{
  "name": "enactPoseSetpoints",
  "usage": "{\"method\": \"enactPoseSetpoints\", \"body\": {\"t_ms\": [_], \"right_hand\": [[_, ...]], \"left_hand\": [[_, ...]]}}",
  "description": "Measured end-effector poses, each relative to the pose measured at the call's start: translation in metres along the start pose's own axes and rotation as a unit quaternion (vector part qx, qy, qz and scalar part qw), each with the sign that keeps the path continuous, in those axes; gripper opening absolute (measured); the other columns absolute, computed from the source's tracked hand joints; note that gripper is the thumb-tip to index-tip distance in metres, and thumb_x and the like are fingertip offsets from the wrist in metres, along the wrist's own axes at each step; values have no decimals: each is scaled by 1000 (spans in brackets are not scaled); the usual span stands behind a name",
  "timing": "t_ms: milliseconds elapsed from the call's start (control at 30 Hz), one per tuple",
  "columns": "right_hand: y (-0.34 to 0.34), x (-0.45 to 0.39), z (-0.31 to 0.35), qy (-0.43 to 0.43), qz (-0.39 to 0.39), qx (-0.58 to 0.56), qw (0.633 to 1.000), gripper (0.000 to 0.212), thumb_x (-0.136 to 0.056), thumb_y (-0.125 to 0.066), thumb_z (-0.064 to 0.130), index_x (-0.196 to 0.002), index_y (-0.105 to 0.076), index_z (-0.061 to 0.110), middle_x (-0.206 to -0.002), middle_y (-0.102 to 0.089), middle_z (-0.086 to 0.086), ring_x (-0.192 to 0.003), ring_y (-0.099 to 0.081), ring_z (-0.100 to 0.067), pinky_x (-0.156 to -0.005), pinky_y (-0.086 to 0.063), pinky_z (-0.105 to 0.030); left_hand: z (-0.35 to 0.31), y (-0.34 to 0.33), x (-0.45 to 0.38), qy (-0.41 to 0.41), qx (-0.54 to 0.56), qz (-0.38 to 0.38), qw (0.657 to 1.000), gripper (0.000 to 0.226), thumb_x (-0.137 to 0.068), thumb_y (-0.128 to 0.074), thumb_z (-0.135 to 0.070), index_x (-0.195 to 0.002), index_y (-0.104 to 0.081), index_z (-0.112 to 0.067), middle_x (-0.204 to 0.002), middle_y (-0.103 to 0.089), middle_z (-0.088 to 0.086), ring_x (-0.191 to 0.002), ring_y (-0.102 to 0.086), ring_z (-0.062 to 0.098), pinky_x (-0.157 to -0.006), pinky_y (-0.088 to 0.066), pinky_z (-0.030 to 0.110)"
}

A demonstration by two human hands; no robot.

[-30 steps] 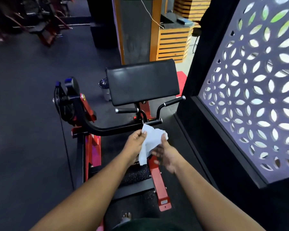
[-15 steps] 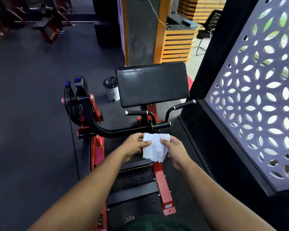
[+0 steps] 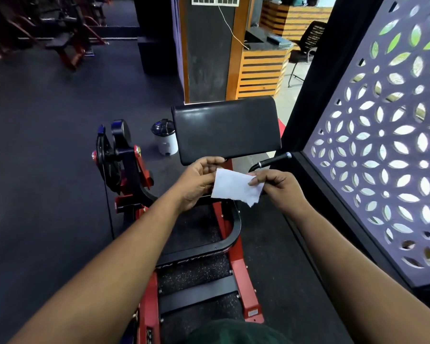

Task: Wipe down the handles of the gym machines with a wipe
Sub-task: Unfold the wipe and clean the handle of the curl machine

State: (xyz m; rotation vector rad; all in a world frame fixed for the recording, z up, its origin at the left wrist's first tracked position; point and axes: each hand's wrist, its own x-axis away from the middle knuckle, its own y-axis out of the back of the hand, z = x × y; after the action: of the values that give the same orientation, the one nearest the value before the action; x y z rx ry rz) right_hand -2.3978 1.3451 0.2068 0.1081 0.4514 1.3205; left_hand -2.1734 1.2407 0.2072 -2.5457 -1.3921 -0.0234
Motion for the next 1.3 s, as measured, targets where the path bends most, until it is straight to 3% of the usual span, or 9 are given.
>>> {"method": "enactPoseSetpoints", "body": {"t_ms": [233,300,367,567,700,800,933,1067,1300], "right_hand": [[8,0,-14,97,-3,175,980,55,-75,-55,-23,-90,-79,24,-105,-76,7,-100,-70,-11,-87,-57,-31],[12,0,-14,101,3,192,976,51,-75,-57,-22,-89,-80,21,-103,-75,8,-97,-70,-7,-85,-58,-28],[16,0,-15,101,21,205,973,48,-77,-59,-21,-91,-80,20,-105,-75,10,-98,-70,-5,-86,-57,-25],[32,4,-26,-95,191,73,974,43,-83,-66,-12,-108,-74,23,-112,-74,4,-107,-69,-12,-95,-55,-34],[27,3,-18,-138,243,-36,960,57,-82,-73,-12,-129,-61,17,-129,-67,-3,-121,-64,-20,-101,-54,-37],[29,0,-14,-199,307,-40,930,80,-76,-85,1,-140,-47,31,-140,-59,-1,-125,-60,-15,-105,-51,-33],[4,-6,-11,-185,192,36,963,91,-79,-87,35,-153,-34,33,-147,-47,9,-134,-50,-10,-111,-45,-33],[-21,-14,-11,-103,160,74,979,47,-90,-75,37,-134,-59,32,-125,-68,11,-117,-64,-8,-105,-51,-42],[-43,-9,-10,-158,12,-129,979,17,-100,-63,13,-115,-70,9,-106,-77,-9,-94,-73,-22,-72,-58,-32]], "left_hand": [[14,-17,0,167,104,-8,981,45,-110,-35,-38,-123,-68,-11,-98,-76,8,-85,-71,24,-69,-62,40],[17,-20,-1,175,124,15,977,47,-108,-44,-42,-129,-66,-6,-110,-76,15,-97,-74,29,-79,-63,46],[20,-22,-1,139,66,19,988,29,-102,-63,-26,-123,-65,-5,-120,-73,18,-108,-72,31,-93,-60,49],[18,-19,-13,-1,-244,21,970,18,-92,-73,-2,-110,-71,-6,-105,-74,7,-88,-69,12,-74,-56,18],[11,-24,-20,-41,-340,38,939,15,-90,-70,-4,-105,-74,-4,-102,-76,6,-84,-66,9,-73,-53,23],[6,-25,-27,-49,-359,10,932,12,-87,-67,-6,-95,-75,-9,-89,-73,-4,-77,-62,7,-71,-49,28],[-3,-27,-29,-52,-413,65,907,16,-86,-67,-8,-93,-78,-18,-82,-71,-11,-66,-60,-6,-63,-48,19],[-11,-24,-29,-67,-445,91,889,10,-85,-70,-14,-90,-76,-21,-92,-74,-4,-85,-69,9,-77,-56,33],[20,-12,-10,-15,-107,-27,994,31,-95,-71,-41,-120,-65,-22,-116,-71,-1,-104,-65,13,-78,-53,24]]}}
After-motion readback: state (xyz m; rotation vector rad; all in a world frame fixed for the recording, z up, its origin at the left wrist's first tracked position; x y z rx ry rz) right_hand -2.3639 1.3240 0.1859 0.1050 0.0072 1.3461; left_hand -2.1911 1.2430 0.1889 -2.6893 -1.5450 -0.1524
